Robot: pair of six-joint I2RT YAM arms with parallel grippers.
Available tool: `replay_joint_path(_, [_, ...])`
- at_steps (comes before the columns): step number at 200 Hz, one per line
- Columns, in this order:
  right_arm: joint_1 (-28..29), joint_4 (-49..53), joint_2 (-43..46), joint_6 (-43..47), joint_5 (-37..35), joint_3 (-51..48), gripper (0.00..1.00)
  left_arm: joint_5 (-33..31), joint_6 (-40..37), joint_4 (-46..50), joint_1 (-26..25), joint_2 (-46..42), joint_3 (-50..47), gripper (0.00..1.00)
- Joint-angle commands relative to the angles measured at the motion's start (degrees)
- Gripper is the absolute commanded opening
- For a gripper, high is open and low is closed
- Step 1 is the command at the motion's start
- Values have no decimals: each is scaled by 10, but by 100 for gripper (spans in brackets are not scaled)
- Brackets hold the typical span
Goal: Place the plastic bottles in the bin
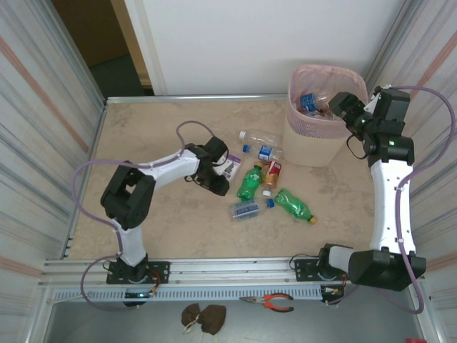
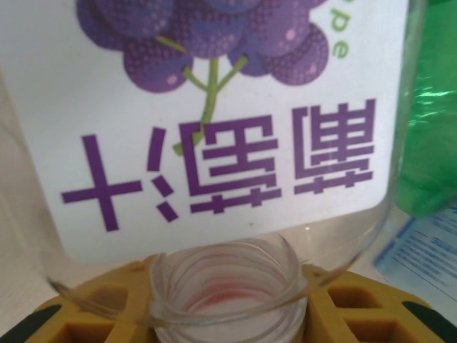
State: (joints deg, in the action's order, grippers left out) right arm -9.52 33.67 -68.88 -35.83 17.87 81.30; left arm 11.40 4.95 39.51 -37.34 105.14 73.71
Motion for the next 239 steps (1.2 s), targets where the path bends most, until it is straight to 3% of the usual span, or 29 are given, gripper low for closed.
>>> replay_joint_path(1, [-1, -61, 23, 31, 117, -20, 86, 34, 8, -32, 10, -65, -10, 36])
replay_joint_path(53, [33, -204, 45, 43, 273, -62, 86, 130, 12, -111, 26, -167, -16, 33])
replay_joint_path(116, [159, -256, 89, 198, 382, -59, 91, 304, 13, -305, 26, -304, -56, 33])
replay_joint_path(182, [291, -269, 106, 235, 369, -20, 99, 427, 19, -469, 13, -397, -85, 32])
replay_joint_path(239, [400, -274, 73, 234, 355, 25, 99, 496, 24, -515, -2, -412, -76, 33])
